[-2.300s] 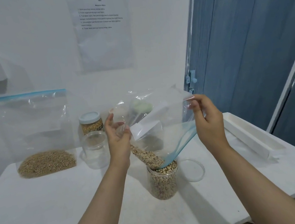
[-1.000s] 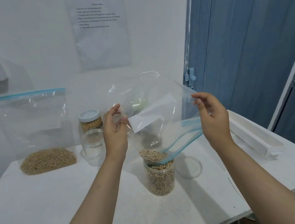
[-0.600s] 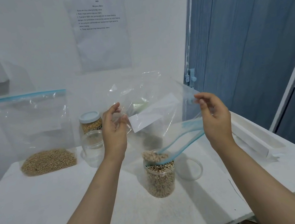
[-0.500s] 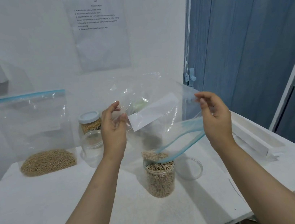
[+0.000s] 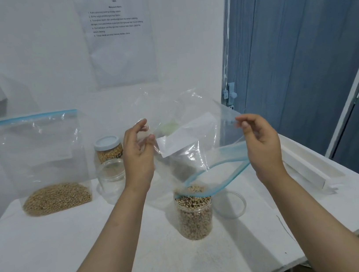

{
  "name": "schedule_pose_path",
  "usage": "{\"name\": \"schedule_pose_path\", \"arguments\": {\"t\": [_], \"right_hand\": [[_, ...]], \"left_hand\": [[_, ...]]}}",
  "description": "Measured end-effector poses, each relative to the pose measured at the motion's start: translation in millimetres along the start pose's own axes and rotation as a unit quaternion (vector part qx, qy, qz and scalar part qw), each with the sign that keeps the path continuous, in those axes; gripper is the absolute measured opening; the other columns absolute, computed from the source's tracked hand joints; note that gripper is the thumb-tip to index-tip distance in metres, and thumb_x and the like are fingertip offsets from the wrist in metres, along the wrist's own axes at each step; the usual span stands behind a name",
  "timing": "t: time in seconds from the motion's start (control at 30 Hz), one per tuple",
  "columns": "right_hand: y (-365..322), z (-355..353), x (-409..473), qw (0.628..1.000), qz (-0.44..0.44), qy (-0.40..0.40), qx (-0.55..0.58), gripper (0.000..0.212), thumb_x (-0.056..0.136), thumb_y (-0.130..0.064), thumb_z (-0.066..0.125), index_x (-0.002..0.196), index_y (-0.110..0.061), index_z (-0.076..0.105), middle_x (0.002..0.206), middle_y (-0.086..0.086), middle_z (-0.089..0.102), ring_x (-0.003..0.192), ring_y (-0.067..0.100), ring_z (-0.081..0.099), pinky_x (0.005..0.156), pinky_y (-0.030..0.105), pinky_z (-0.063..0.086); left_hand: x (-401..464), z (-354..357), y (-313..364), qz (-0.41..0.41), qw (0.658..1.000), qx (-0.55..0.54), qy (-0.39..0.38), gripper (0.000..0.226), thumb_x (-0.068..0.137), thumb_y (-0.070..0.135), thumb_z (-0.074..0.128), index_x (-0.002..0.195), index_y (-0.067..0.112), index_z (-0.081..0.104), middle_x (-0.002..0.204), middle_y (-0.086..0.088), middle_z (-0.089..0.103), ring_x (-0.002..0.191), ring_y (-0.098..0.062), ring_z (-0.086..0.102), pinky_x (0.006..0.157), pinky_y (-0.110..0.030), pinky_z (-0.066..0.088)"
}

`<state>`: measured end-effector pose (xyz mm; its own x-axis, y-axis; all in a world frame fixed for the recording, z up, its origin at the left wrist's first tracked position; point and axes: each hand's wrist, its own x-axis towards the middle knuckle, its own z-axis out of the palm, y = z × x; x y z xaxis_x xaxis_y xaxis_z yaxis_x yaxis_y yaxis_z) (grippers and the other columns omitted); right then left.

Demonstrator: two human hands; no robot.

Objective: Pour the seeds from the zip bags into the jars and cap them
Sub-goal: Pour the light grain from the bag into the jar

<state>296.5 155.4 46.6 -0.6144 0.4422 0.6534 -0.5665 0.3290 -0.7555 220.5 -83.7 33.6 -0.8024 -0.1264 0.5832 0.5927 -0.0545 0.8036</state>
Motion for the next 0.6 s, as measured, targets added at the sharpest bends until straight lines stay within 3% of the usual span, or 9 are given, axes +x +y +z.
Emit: {"name": "schedule_pose_path", "arguments": {"t": [0.27, 0.6], "right_hand": [[-1.6, 1.4, 1.1, 1.0, -0.011, 0.008, -0.001, 0.019, 0.103, -0.011, 0.05, 0.105, -0.021, 0.066, 0.092, -0.023, 0.068, 0.098, 0.003, 0.063, 0.088, 0.013, 0.043], [1.3, -4.1, 0.5, 0.999, -0.029, 0.021, -0.003, 0.018, 0.103, -0.008, 0.048, 0.105, -0.016, 0.065, 0.097, -0.013, 0.066, 0.1, 0.007, 0.062, 0.094, 0.021, 0.045]], "left_hand": [[1.4, -0.1, 5.8, 0.001, 1.0, 0.001, -0.004, 0.042, 0.099, 0.009, 0.059, 0.119, 0.045, 0.057, 0.119, 0.008, 0.054, 0.103, -0.011, 0.064, 0.084, -0.022, 0.049], [0.4, 5.4, 5.4, 0.005, 1.0, 0.002, -0.016, 0.041, 0.099, 0.007, 0.058, 0.121, 0.042, 0.056, 0.119, 0.008, 0.054, 0.095, -0.005, 0.063, 0.088, -0.032, 0.051]]}}
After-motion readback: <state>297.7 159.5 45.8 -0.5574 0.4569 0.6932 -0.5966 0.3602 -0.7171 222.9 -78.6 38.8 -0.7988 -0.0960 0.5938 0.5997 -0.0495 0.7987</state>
